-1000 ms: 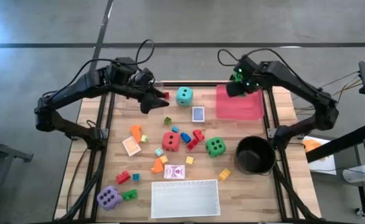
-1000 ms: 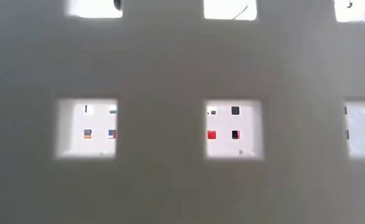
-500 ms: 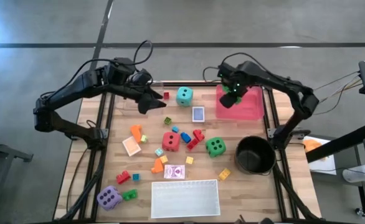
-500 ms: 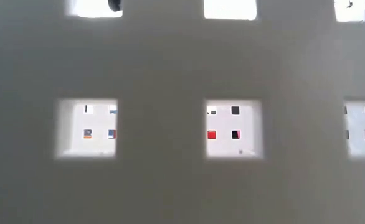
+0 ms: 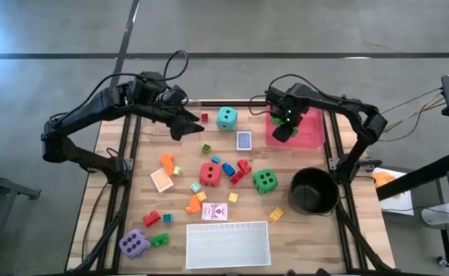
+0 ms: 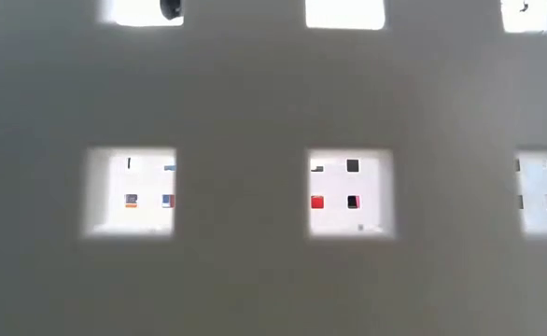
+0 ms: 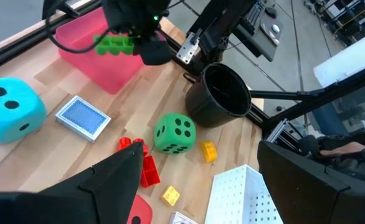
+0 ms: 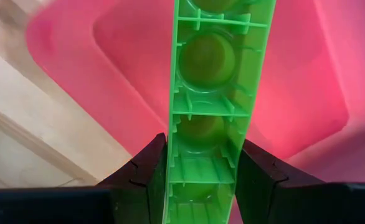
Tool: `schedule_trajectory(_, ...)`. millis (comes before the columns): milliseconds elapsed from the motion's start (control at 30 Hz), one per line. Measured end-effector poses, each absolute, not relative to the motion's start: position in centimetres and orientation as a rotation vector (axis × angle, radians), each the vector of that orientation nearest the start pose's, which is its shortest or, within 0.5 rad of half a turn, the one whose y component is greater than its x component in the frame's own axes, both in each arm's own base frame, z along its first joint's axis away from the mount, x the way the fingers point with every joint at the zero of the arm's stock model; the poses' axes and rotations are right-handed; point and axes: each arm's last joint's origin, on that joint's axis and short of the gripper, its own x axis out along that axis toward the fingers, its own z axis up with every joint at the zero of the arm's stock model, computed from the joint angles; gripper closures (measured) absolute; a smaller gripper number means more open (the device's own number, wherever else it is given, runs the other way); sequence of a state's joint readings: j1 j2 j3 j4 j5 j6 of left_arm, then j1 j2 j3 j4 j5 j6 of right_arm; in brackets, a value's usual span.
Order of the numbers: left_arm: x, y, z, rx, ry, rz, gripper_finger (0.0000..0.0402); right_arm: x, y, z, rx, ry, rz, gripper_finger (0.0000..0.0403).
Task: Pick & Place Toys
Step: Put the green game piece into the red bin
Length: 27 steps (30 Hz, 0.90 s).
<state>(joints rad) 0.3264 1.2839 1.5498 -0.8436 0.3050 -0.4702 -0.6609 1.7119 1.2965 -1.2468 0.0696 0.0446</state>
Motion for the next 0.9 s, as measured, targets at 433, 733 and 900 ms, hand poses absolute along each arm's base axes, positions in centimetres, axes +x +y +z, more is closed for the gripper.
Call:
schedule_trajectory(433, 23.6, 7.1, 42.7, -0.634, 0.536, 0.157, 0.0085, 23.7, -17.6, 20.2, 0.467, 1.581, -0.550, 0.0274)
schedule_trajectory(733, 23.6, 7.1, 42.7, -0.637, 0.536, 0.161, 0.0085, 23.5, -17.2, 18.4, 0.491, 1.561, -0.582, 0.0274)
schedule_trajectory(900, 23.6, 7.1, 42.7, -0.636, 0.536, 0.161, 0.0085, 23.1, -16.9, 17.5, 0.497, 1.575, -0.580, 0.0274)
